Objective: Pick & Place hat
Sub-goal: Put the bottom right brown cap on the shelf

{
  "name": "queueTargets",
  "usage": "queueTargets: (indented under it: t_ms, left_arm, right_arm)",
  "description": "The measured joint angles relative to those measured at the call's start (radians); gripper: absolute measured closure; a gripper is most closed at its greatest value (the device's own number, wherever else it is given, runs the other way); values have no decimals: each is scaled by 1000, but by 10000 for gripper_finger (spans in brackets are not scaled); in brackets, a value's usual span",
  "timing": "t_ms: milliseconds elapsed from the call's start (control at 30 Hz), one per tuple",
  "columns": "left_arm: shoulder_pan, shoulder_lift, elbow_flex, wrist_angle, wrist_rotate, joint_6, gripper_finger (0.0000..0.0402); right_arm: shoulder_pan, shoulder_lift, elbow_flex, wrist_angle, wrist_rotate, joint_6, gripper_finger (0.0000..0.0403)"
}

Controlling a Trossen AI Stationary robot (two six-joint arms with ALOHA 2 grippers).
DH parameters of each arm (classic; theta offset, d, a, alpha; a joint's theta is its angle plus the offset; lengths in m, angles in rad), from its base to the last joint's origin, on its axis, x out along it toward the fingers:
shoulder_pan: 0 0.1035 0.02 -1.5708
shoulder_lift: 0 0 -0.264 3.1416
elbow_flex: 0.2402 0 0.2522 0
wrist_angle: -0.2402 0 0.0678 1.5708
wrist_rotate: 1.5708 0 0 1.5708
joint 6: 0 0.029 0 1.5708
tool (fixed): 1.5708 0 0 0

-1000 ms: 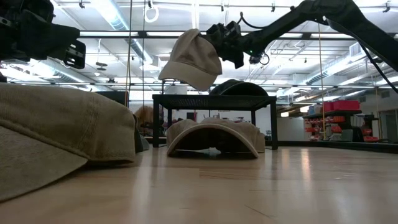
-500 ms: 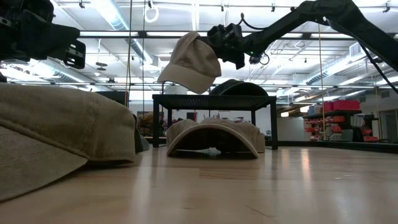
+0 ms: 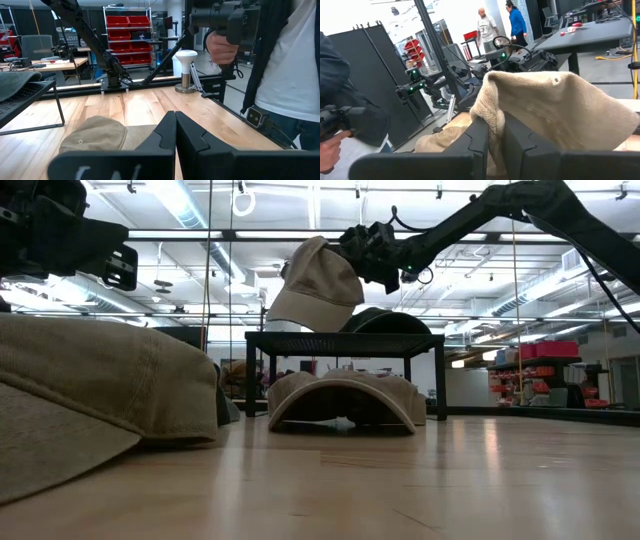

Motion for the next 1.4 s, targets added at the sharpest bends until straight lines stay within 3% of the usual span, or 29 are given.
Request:
queueTargets:
  t_ms: [700,1400]
  left_arm:
    - [0,0,0,0,0,0,399]
    - [0,0,0,0,0,0,399]
  right_arm:
    - [0,0,0,-9,-18,48,363]
    - [0,0,2,-32,37,104,291]
